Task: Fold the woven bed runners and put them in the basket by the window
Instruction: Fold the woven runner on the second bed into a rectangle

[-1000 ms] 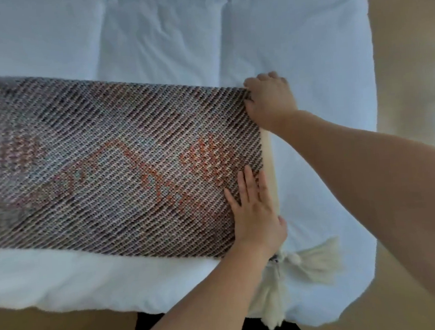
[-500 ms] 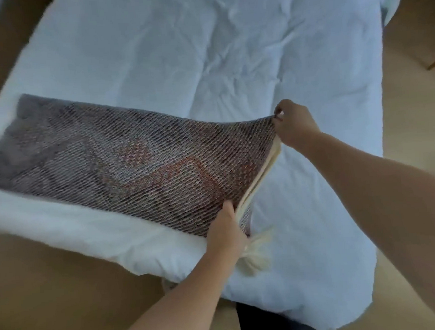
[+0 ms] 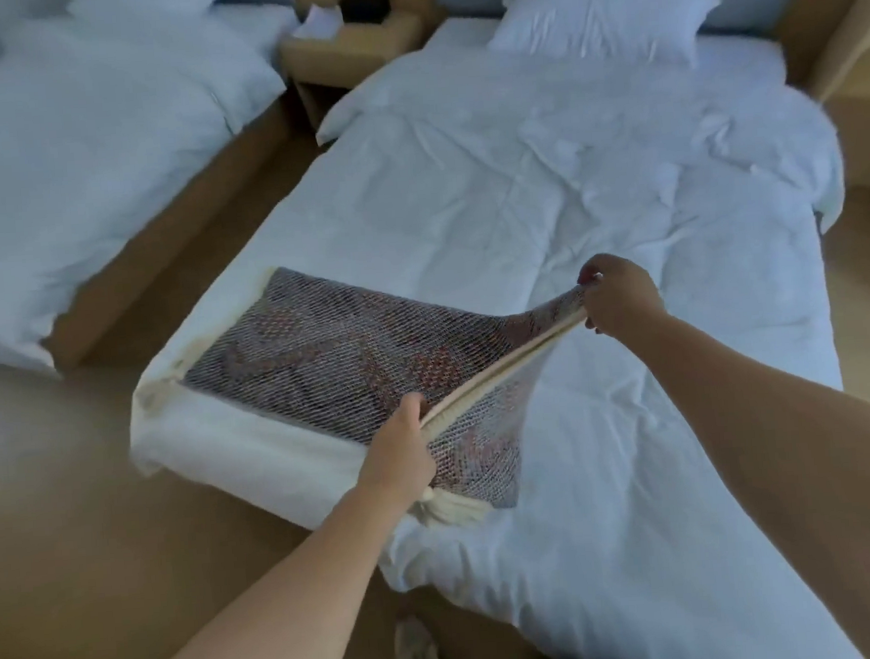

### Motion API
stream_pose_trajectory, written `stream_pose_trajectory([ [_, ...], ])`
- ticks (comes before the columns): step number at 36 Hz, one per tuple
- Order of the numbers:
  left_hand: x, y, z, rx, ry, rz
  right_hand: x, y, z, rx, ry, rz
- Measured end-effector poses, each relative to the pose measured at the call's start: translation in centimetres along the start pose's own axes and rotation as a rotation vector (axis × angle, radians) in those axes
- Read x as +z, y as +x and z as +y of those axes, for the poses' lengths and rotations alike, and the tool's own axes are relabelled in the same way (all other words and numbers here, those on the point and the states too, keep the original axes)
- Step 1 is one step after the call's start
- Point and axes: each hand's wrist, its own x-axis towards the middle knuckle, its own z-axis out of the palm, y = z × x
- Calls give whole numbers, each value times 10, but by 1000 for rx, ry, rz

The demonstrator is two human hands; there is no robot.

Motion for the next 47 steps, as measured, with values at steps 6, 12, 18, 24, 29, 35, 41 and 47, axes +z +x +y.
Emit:
stream_pose_trajectory([
  [6, -64, -7, -62, 430, 63, 55, 25, -15, -71, 35, 105, 51],
  [12, -106, -3, -95, 399, 124, 48, 48, -26, -119, 5, 142, 72],
  [18, -118, 10, -117, 267, 32, 69, 72, -19, -147, -13, 187, 62],
  [24, -129, 30, -134, 137, -63, 117, 99, 3, -166, -16, 245, 0],
  [29, -142, 42, -146, 71, -110, 127, 121, 23, -187, -47, 254, -48],
  [35, -162, 62, -168, 7, -81, 133, 154, 41, -219, -73, 243, -99],
  [41, -182, 87, -215, -47, -89, 123, 208, 61, -259, -104, 175, -133],
  [47, -206, 137, -287, -67, -98, 60, 285, 86, -310, -98, 95, -120],
])
